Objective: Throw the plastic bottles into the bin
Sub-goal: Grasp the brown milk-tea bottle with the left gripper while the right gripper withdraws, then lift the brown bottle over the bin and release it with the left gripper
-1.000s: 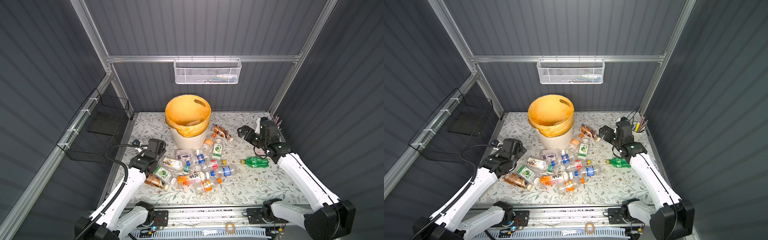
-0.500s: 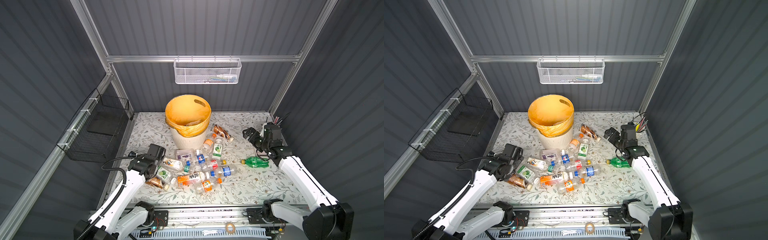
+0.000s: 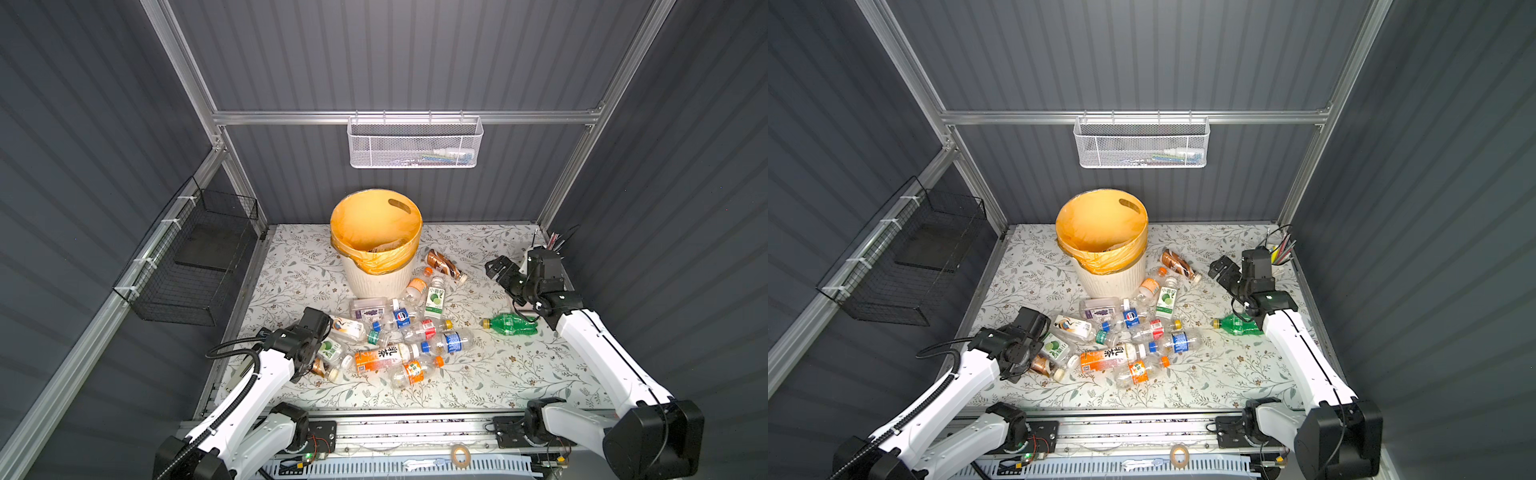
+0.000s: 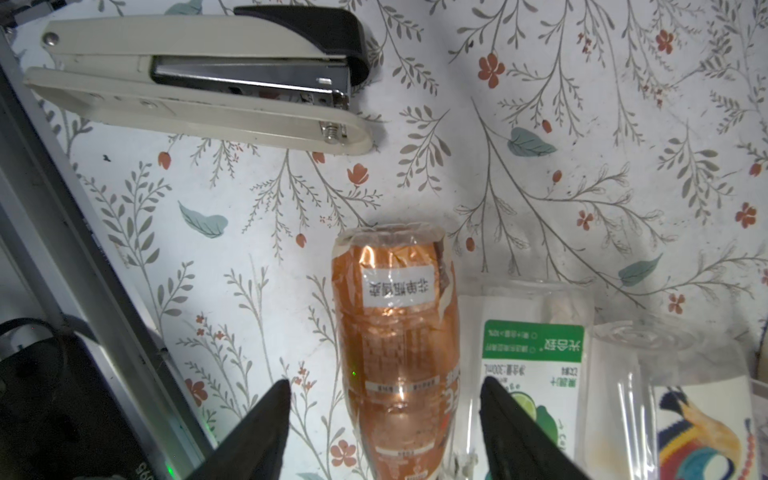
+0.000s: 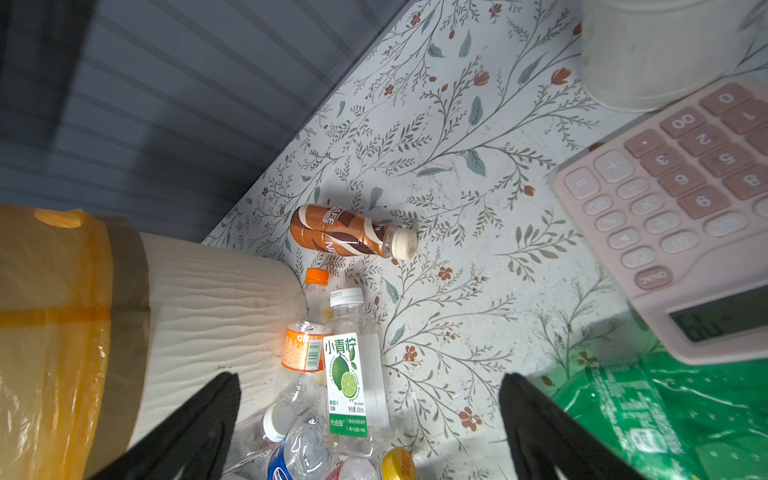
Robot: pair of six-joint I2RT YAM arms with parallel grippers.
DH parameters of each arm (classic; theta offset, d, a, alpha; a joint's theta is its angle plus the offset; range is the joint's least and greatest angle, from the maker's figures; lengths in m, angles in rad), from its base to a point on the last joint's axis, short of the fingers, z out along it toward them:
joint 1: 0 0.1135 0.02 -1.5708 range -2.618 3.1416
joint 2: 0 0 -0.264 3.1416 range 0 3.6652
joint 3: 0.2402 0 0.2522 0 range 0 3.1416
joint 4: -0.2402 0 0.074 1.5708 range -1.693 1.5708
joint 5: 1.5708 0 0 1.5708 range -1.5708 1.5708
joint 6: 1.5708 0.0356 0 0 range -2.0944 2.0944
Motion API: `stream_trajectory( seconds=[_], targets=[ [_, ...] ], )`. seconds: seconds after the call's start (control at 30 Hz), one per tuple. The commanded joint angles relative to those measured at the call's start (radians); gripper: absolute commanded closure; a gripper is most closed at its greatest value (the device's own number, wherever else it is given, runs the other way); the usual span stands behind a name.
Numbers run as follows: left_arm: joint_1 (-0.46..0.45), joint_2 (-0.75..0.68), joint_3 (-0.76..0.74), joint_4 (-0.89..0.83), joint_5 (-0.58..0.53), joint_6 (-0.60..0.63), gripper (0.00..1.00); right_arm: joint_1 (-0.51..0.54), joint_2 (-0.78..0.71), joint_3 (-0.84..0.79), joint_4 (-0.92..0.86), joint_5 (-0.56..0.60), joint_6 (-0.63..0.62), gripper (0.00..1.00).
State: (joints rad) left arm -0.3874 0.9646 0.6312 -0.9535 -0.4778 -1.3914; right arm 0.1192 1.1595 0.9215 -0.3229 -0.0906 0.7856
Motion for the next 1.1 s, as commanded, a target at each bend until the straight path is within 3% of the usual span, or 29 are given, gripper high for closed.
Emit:
stream_trajectory(
  seconds=[0.0,0.23,0.53,0.67,0.93,1.07],
  targets=[
    [-0.004,0.034,-0.028,0.023,-0.006,0.012,0.35,-0.006,0.014,0.018,-0.021,-0.009,0.012,0.01],
    [-0.001,0.057,-0.108,0.135,0.043,0.028,0.42,-0.007,0.039,0.042,-0.060,-0.020,0.001,0.01],
    [0.001,0.044,-0.151,0.167,0.051,0.036,0.35,-0.007,0.045,0.039,-0.058,-0.022,0.009,0.01],
    [0.002,0.031,-0.157,0.174,0.060,0.037,0.46,-0.010,0.042,0.039,-0.059,-0.021,0.008,0.01],
    [0.002,-0.094,0.008,0.048,-0.063,0.097,0.53,-0.048,0.004,0.018,-0.090,0.021,-0.014,0.01],
    [0.002,-0.114,0.203,0.030,-0.161,0.245,0.54,-0.087,-0.034,-0.040,-0.098,0.047,-0.004,0.01]
  ],
)
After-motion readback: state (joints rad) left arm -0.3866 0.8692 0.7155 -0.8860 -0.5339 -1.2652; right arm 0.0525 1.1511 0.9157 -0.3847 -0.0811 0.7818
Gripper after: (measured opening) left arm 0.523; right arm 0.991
